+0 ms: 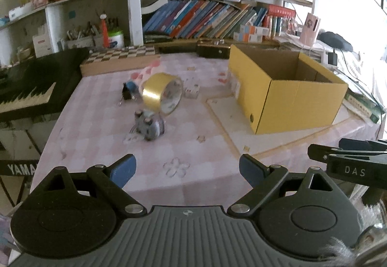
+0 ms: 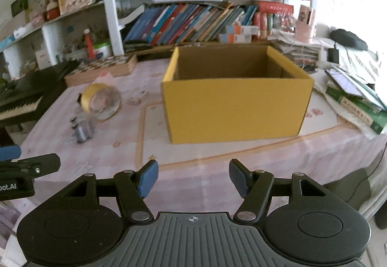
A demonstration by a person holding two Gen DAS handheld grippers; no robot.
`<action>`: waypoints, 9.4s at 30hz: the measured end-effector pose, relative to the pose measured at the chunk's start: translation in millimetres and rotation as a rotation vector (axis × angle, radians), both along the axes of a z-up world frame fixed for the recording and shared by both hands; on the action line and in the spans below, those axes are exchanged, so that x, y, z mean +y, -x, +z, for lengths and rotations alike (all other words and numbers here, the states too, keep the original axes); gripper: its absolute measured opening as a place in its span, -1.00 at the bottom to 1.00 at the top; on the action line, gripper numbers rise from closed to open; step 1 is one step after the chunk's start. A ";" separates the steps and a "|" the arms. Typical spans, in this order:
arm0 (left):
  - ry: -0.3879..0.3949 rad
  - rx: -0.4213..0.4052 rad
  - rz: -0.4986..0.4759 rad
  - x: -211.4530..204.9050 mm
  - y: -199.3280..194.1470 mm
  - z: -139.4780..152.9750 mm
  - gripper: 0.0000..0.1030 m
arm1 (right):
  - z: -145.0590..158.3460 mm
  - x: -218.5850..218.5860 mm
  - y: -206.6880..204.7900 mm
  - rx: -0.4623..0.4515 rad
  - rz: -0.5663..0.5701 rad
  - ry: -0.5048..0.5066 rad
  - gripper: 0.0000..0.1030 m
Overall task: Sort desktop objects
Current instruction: 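Withdraw both tools from the box back toward the table objects, then grasp the grey toy car with the left tool while the right tool approaches the yellow tape, then grasp the yellow tape roll with the right tool and lift it, then carry the toy car and tape roll toward the yellow box, then lower the toy car and tape into the box and open both tools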
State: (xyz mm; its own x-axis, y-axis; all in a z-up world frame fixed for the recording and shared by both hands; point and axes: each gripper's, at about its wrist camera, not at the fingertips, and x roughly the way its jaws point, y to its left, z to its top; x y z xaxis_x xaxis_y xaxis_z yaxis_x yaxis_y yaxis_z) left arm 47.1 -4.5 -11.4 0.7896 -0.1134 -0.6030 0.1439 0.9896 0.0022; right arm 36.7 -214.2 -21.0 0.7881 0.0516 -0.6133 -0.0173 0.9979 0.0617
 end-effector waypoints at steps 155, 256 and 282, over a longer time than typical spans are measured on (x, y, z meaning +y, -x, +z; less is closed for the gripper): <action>0.232 -0.017 0.071 78.0 -72.6 23.3 -0.33 | 30.3 98.3 -134.9 -0.006 0.449 -0.042 0.84; 0.179 -0.121 -0.416 -170.9 -104.6 65.3 -0.33 | 69.6 -145.2 -98.5 -0.142 0.076 -0.047 0.84; -0.035 0.039 -0.306 -203.4 -207.9 16.9 -0.33 | 14.7 -121.3 -229.9 0.088 0.483 0.244 0.84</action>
State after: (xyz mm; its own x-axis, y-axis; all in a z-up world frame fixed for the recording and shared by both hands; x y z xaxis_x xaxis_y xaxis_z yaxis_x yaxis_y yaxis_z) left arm 255.0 -208.0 5.6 0.6981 -0.3208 -0.6401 0.4354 0.8999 0.0239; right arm 266.6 -335.5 -6.3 0.6549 0.2430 -0.7156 -0.4823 0.8634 -0.1482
